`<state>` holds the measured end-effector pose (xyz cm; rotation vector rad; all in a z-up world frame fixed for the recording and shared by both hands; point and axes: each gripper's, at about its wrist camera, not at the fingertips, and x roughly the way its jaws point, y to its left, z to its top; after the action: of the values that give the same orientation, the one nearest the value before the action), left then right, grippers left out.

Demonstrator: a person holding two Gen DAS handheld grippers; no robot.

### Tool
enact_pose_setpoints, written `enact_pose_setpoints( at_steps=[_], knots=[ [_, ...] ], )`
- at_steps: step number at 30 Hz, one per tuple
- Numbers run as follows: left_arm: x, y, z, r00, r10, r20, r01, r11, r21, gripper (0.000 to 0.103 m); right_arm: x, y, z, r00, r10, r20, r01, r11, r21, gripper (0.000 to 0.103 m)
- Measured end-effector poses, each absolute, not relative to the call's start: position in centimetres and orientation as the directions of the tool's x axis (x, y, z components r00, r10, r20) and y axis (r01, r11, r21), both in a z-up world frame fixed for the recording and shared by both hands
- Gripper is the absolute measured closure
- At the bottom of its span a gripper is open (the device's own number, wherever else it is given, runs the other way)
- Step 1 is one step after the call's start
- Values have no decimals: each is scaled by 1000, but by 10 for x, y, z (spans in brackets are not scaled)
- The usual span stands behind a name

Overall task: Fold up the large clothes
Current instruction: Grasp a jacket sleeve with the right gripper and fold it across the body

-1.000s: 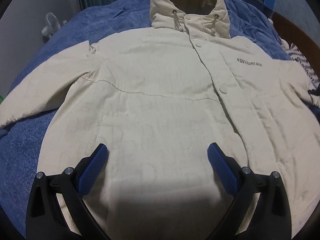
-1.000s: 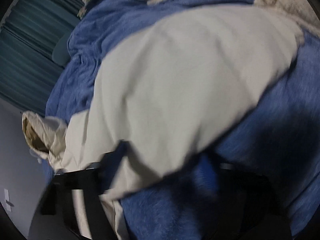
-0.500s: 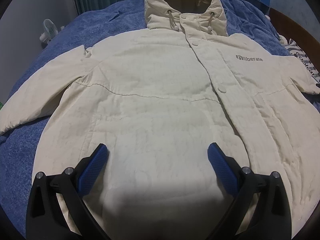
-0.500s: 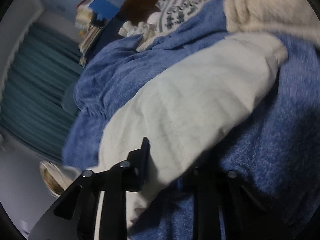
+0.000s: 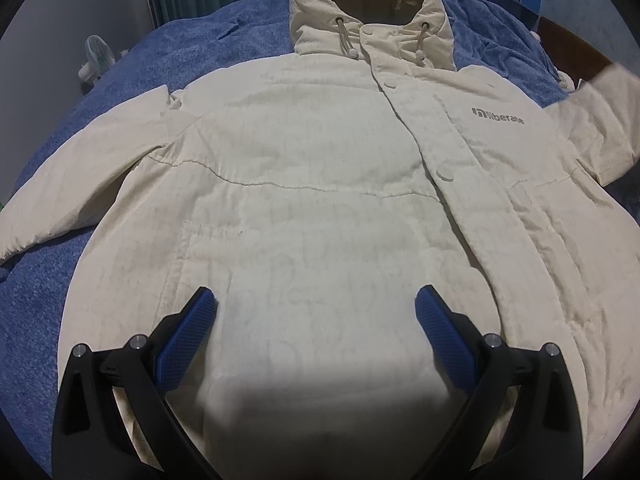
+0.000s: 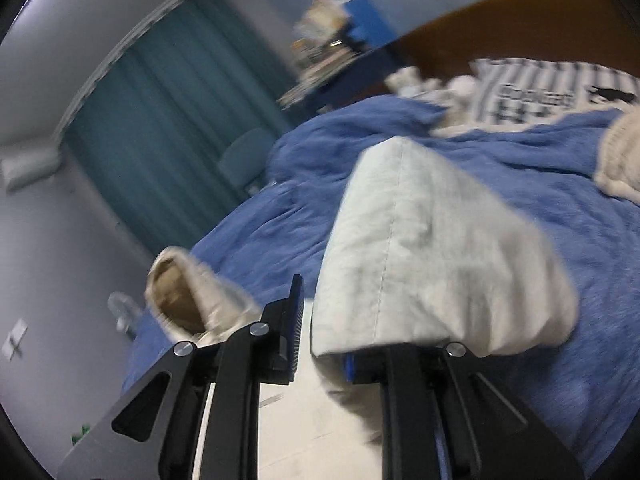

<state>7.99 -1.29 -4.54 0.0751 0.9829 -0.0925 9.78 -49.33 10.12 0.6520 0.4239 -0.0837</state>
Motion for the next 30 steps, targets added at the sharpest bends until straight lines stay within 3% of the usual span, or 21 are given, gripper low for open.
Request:
enact_pose_setpoints(
  at_steps=[6, 13, 18, 20, 25, 28, 30],
  knots=[
    [80, -13, -48, 549, -39, -835, 112, 993, 27, 8, 122, -407, 96, 860, 240, -450, 77, 811, 580, 87],
    [80, -13, -50, 547, -38, -836, 112, 993, 28, 8, 152, -307, 44, 721, 311, -619, 14, 887, 462, 84],
    [81, -10, -54, 537, -53, -842, 114, 993, 11, 8, 141, -282, 23, 637, 304, -708, 50, 900, 432, 65],
    [81, -9, -55, 531, -58, -845, 112, 994, 2, 8, 117, -282, 31, 662, 271, -698, 64, 908, 414, 34],
    [76, -17, -44, 535, -40, -844, 135, 990, 39, 8, 69, -312, 41, 691, 177, -701, 139, 919, 370, 33],
    [62, -43, -15, 597, -106, -795, 220, 975, 36, 8, 60, -349, 48, 702, 126, -701, 188, 917, 353, 13],
    [58, -71, 3, 607, -207, -767, 300, 954, -20, 8, 58, -369, 51, 723, 79, -686, 210, 922, 327, 7]
  ],
)
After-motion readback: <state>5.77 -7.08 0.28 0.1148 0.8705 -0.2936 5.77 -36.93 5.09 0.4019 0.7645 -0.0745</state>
